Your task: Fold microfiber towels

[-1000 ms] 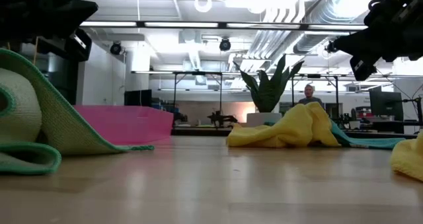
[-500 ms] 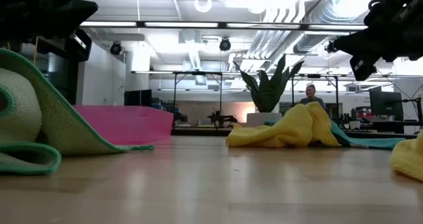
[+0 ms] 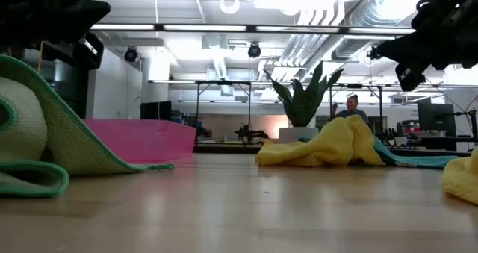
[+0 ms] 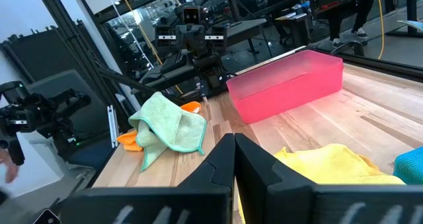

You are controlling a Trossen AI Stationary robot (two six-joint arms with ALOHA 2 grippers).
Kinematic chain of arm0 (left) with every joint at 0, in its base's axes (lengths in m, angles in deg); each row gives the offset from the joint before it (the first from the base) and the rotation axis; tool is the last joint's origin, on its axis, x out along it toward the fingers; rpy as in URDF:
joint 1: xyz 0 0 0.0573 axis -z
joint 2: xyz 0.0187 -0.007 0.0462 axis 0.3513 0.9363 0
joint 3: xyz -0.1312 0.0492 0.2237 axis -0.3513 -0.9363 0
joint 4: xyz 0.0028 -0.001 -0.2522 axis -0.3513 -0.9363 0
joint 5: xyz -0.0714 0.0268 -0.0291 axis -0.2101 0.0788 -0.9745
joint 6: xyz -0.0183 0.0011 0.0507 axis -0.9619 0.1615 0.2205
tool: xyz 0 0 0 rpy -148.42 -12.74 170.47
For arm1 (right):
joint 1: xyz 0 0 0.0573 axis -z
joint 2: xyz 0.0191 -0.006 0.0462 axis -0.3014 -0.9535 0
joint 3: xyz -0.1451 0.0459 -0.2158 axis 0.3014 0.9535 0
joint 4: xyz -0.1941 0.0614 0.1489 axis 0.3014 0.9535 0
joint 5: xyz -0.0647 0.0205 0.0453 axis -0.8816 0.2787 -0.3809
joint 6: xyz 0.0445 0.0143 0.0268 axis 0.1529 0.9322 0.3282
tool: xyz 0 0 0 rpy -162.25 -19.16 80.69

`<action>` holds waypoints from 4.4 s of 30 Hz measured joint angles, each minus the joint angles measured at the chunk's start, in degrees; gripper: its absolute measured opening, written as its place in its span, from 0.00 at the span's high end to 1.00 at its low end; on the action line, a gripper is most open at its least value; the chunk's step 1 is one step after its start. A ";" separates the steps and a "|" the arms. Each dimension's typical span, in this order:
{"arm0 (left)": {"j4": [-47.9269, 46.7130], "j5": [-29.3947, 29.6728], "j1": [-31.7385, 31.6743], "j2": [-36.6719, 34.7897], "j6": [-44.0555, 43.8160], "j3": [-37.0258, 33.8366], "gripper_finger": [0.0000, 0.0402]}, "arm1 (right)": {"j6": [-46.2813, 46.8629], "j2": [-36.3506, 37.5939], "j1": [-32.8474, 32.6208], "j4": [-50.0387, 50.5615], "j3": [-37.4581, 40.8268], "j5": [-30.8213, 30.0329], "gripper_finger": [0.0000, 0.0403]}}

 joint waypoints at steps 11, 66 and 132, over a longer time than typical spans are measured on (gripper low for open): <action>0.00 0.00 -0.01 0.00 0.00 -0.01 1.00 | 0.00 0.01 0.00 -0.02 0.01 0.00 1.00; 11.51 15.22 0.00 0.00 -8.99 0.01 1.00 | 9.78 -11.02 0.04 -40.30 -6.99 -19.19 1.00; -10.00 -4.46 -10.41 114.95 13.31 67.92 0.57 | 4.94 -37.51 0.04 -4.03 -34.86 -18.03 1.00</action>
